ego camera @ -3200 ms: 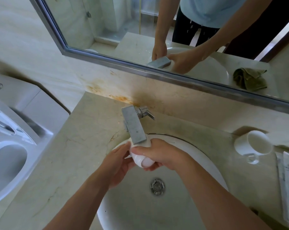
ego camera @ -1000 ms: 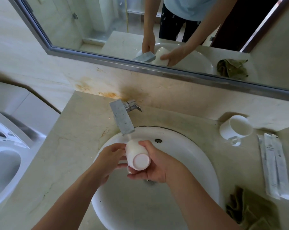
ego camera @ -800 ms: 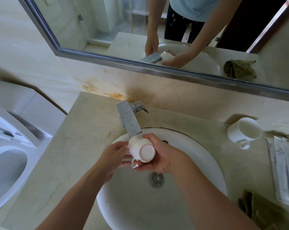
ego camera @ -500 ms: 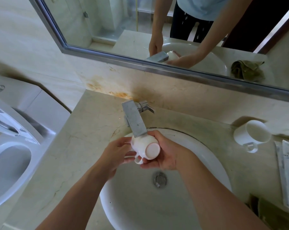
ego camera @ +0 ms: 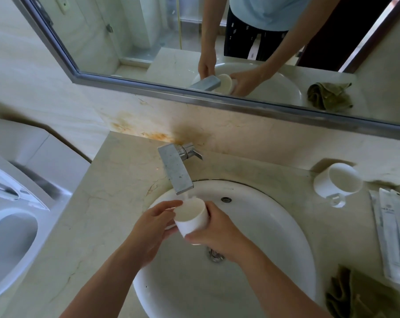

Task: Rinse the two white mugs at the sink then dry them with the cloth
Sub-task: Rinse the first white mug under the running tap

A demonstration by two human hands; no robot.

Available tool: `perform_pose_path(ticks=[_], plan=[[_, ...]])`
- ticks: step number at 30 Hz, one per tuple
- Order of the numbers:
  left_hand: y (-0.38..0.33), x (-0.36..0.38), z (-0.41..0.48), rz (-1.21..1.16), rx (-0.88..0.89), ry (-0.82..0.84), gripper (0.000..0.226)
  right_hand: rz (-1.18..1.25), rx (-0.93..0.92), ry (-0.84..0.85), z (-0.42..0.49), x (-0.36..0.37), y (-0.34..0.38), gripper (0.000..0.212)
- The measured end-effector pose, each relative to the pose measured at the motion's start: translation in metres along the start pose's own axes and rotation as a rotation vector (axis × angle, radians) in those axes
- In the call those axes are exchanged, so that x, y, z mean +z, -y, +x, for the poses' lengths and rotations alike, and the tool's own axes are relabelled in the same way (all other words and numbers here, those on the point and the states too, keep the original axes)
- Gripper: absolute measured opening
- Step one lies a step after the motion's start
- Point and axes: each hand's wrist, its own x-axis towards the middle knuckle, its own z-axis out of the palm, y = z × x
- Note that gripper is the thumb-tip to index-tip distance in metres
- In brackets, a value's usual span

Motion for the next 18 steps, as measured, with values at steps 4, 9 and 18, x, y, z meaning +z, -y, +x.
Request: perform_pose_path(ticks=[4, 9, 18], plan=[[-0.009, -0.012, 0.005, -0.089, 0.043, -0.037, 0.028, -0.005, -0.116, -0.244, 0.007, 0.026, 0.004, 0.088], [-0.012, -0.011, 0.002, -0.060, 0.035, -0.027, 0.026, -0.013, -0.230, -0.464, 0.018, 0.042, 0.005, 0.098], [-0.006, -0.022, -0.001, 0.080, -0.001, -0.038, 0.026, 0.025, -0.244, -0.585, -0.002, 0.022, -0.026, 0.087]])
